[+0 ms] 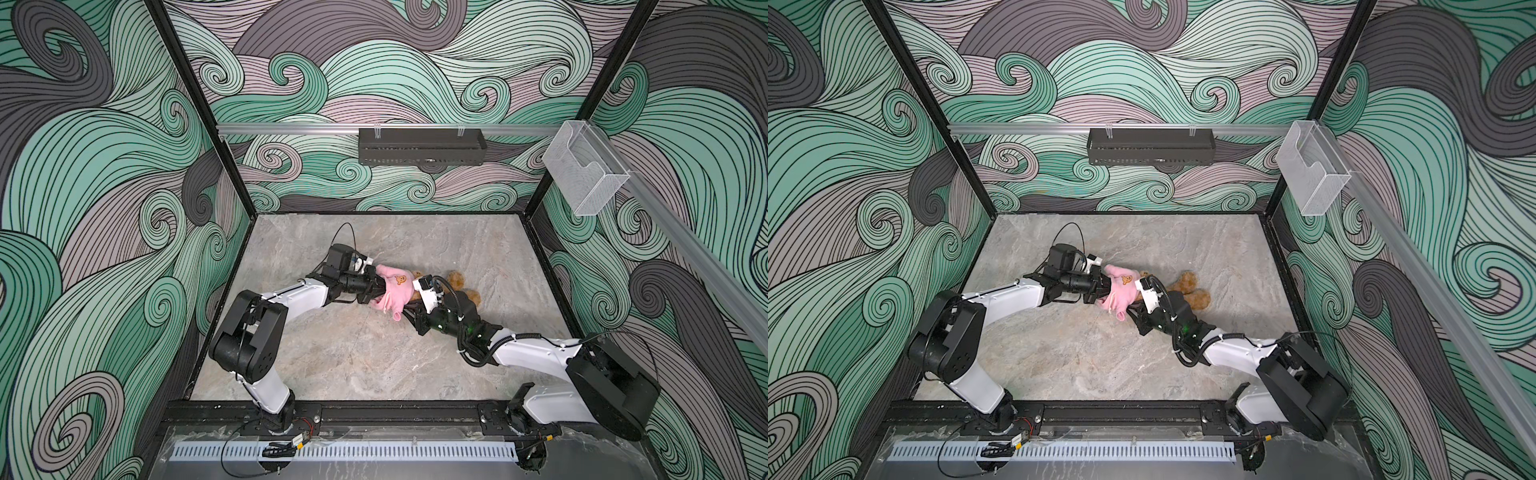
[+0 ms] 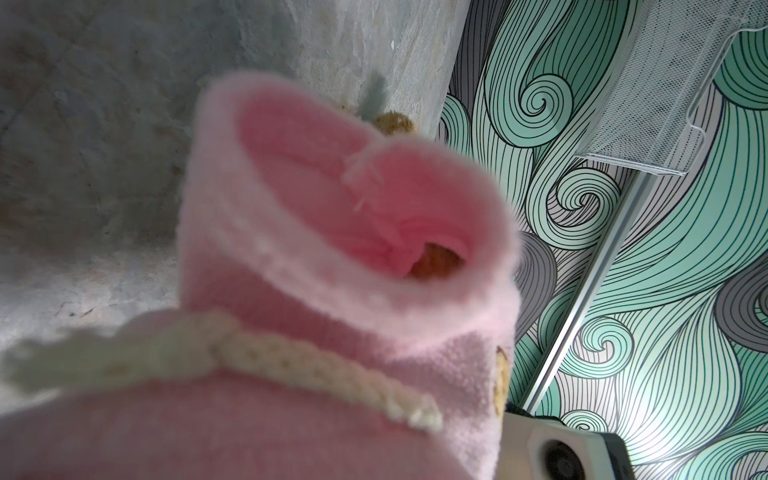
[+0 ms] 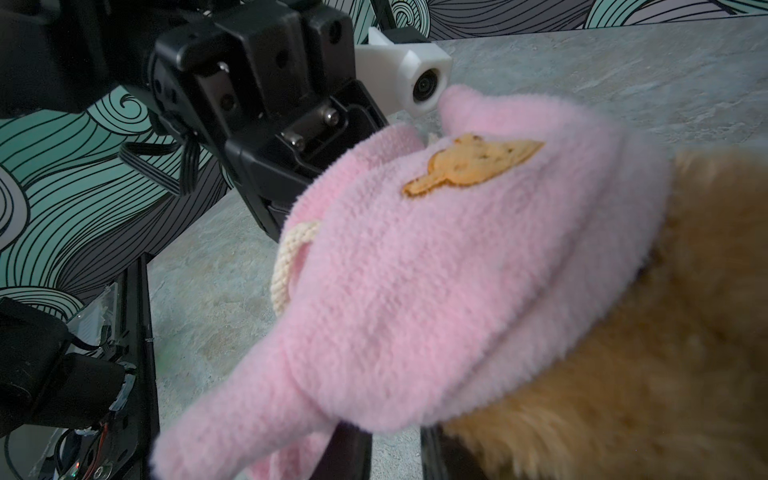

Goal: Dress the teddy bear

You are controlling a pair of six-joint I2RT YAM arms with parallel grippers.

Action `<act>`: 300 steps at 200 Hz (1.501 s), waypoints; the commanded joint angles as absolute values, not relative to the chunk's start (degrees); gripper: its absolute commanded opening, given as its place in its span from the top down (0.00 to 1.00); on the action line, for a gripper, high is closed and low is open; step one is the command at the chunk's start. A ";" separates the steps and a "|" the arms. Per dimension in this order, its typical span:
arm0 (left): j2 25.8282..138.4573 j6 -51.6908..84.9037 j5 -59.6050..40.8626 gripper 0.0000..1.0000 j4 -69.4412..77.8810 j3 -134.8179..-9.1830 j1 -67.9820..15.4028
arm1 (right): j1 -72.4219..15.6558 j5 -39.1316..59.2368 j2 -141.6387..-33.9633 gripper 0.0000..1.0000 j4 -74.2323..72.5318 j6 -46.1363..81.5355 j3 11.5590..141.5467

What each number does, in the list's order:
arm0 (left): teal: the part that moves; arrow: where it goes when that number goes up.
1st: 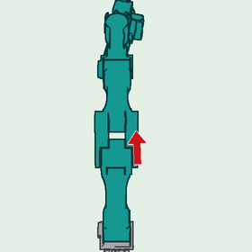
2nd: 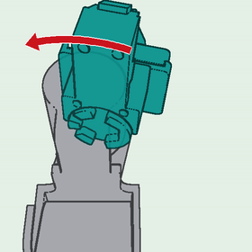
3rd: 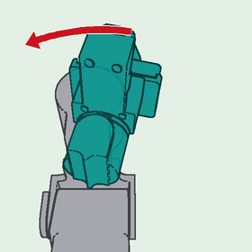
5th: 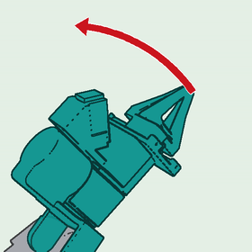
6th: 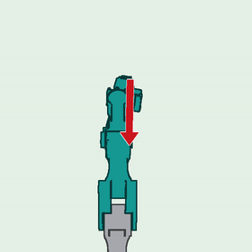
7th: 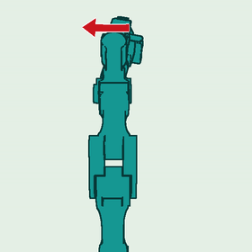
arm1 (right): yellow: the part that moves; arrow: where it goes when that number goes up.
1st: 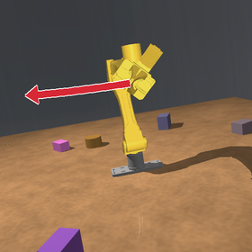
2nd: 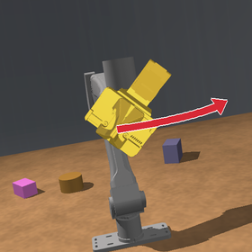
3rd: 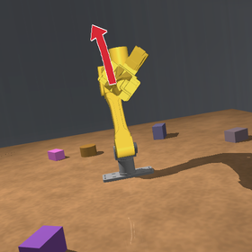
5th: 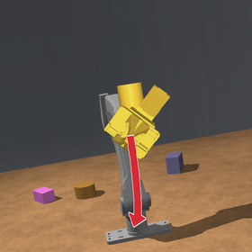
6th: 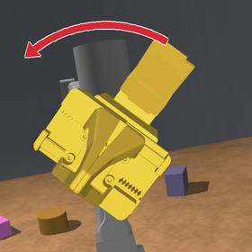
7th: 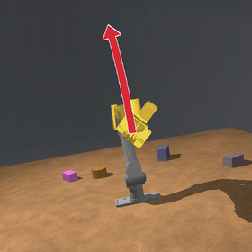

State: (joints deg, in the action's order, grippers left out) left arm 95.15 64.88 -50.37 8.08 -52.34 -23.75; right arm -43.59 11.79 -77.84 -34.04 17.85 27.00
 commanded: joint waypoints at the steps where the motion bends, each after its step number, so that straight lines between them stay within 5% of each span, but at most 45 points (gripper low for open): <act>1: 95.63 63.12 -52.23 1.00 6.65 -53.86 -24.43 | -43.77 7.37 -77.74 0.75 -34.35 19.65 29.70; 113: 96.33 60.96 -52.20 1.00 5.31 -54.75 -25.97 | -43.77 3.65 -79.63 0.68 -41.79 24.44 29.81; 223: 96.90 58.99 -52.78 1.00 4.14 -55.15 -26.20 | -42.11 -1.58 -78.57 0.78 -40.72 25.02 29.36; 300: 97.78 58.15 -53.58 1.00 3.87 -55.80 -26.19 | -39.12 6.80 -79.60 0.72 -46.10 25.30 29.47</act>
